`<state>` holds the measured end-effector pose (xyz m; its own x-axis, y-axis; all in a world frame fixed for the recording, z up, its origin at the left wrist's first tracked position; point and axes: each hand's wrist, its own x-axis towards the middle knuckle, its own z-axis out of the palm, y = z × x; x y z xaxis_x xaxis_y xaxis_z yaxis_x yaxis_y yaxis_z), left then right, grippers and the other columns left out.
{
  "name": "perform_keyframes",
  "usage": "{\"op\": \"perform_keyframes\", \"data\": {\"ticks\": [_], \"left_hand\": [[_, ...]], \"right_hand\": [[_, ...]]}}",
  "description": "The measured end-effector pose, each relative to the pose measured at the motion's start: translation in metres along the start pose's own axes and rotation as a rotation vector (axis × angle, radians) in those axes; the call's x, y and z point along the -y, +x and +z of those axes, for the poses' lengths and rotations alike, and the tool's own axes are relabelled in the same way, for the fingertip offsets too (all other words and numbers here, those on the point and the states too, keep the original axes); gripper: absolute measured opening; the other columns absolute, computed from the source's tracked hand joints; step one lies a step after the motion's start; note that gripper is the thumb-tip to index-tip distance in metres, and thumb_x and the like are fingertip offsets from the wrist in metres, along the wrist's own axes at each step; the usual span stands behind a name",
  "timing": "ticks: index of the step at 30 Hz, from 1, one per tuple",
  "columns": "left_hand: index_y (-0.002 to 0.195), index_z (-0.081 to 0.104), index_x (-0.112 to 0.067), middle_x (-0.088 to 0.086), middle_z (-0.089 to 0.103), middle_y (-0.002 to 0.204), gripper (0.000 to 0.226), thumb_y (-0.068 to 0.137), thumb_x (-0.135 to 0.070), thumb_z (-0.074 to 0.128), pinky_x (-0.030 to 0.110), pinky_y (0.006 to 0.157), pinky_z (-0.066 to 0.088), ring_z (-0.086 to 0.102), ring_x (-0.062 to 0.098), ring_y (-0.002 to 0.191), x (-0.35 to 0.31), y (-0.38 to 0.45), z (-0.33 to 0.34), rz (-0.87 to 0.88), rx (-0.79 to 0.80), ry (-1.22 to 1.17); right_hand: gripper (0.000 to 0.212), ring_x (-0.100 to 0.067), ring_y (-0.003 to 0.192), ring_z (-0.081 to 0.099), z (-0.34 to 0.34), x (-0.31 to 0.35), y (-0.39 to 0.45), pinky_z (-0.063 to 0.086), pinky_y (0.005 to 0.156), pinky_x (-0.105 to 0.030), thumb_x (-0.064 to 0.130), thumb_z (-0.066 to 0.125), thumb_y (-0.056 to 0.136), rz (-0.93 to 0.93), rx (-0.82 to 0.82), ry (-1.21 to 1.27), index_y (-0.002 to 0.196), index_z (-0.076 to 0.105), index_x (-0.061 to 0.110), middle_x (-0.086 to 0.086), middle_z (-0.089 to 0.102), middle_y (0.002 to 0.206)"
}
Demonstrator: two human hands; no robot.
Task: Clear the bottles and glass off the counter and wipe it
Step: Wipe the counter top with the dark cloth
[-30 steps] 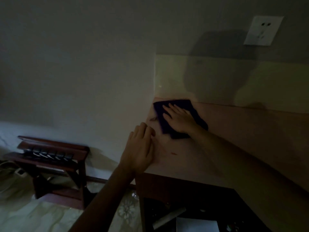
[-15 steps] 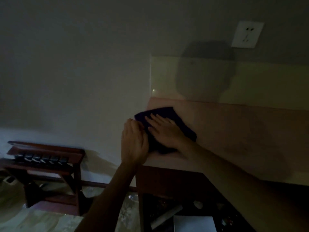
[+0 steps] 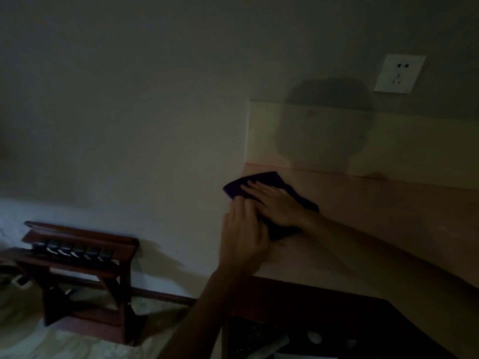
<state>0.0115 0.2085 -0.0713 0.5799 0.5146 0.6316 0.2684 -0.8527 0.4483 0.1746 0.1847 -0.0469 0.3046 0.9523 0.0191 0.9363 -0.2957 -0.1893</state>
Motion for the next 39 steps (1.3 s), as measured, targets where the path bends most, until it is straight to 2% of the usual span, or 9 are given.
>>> {"op": "perform_keyframes", "data": {"ticks": [4,8,13,19,26,29,34,39], "left_hand": [[0.107,0.057,-0.013,0.008,0.059,0.110,0.033,0.085,-0.031,0.040,0.040,0.084,0.050,0.055,0.026,0.099,-0.005,-0.001,0.017,0.107,0.110,0.270],[0.106,0.051,-0.016,0.007,0.054,0.111,0.035,0.082,-0.035,0.035,0.041,0.082,0.045,0.050,0.026,0.097,-0.002,0.002,0.013,0.081,0.188,0.264],[0.105,0.047,-0.022,0.000,0.047,0.110,0.030,0.086,-0.040,0.032,0.037,0.080,0.038,0.045,0.021,0.095,-0.002,0.001,0.010,0.060,0.277,0.326],[0.108,0.055,-0.025,-0.002,0.052,0.109,0.034,0.085,-0.044,0.038,0.035,0.076,0.039,0.053,0.021,0.095,-0.023,-0.007,0.015,0.080,0.263,0.371],[0.115,0.057,-0.031,-0.006,0.053,0.111,0.030,0.092,-0.043,0.043,0.034,0.075,0.041,0.052,0.018,0.097,-0.157,-0.017,0.090,0.259,0.325,0.281],[0.117,0.056,-0.035,-0.008,0.053,0.115,0.031,0.091,-0.045,0.042,0.036,0.078,0.041,0.054,0.020,0.104,-0.190,-0.019,0.114,0.308,0.382,0.293],[0.116,0.061,-0.037,-0.012,0.055,0.117,0.034,0.093,-0.047,0.037,0.034,0.077,0.041,0.056,0.016,0.106,-0.196,-0.022,0.120,0.310,0.373,0.330],[0.122,0.060,-0.036,-0.010,0.055,0.117,0.041,0.094,-0.047,0.032,0.032,0.074,0.034,0.052,0.015,0.100,-0.195,-0.023,0.123,0.341,0.374,0.361]], "right_hand": [[0.052,-0.009,0.149,0.010,0.000,-0.044,0.080,0.011,0.120,-0.040,0.053,0.014,0.099,0.061,-0.024,-0.020,0.150,0.012,0.042,0.013,0.010,0.162],[0.055,-0.009,0.149,0.010,0.000,-0.059,0.118,0.008,0.118,-0.040,0.055,0.014,0.098,0.055,-0.018,-0.066,0.151,0.012,0.041,0.012,0.009,0.162],[0.061,-0.012,0.149,0.007,-0.001,-0.059,0.106,0.008,0.120,-0.040,0.059,0.012,0.096,0.027,-0.004,-0.053,0.153,0.008,0.036,0.008,0.006,0.163],[0.063,-0.013,0.150,0.007,-0.011,-0.109,0.045,0.010,0.120,-0.041,0.062,0.011,0.095,0.006,0.002,-0.055,0.153,0.007,0.036,0.008,0.005,0.163],[0.060,-0.012,0.149,0.010,-0.043,-0.257,-0.069,0.013,0.119,-0.041,0.061,0.015,0.096,0.144,-0.042,-0.054,0.152,0.011,0.039,0.010,0.008,0.162],[0.059,-0.012,0.149,0.012,-0.055,-0.319,-0.121,0.016,0.119,-0.041,0.060,0.016,0.097,0.205,-0.055,-0.068,0.152,0.013,0.039,0.011,0.010,0.162],[0.056,-0.015,0.148,0.016,-0.076,-0.413,-0.204,0.020,0.118,-0.045,0.060,0.018,0.097,0.343,-0.076,-0.052,0.150,0.015,0.042,0.010,0.013,0.161],[0.055,-0.015,0.149,0.015,-0.092,-0.478,-0.264,0.016,0.116,-0.042,0.056,0.021,0.098,0.500,-0.092,-0.055,0.151,0.016,0.040,0.009,0.013,0.162]]}}
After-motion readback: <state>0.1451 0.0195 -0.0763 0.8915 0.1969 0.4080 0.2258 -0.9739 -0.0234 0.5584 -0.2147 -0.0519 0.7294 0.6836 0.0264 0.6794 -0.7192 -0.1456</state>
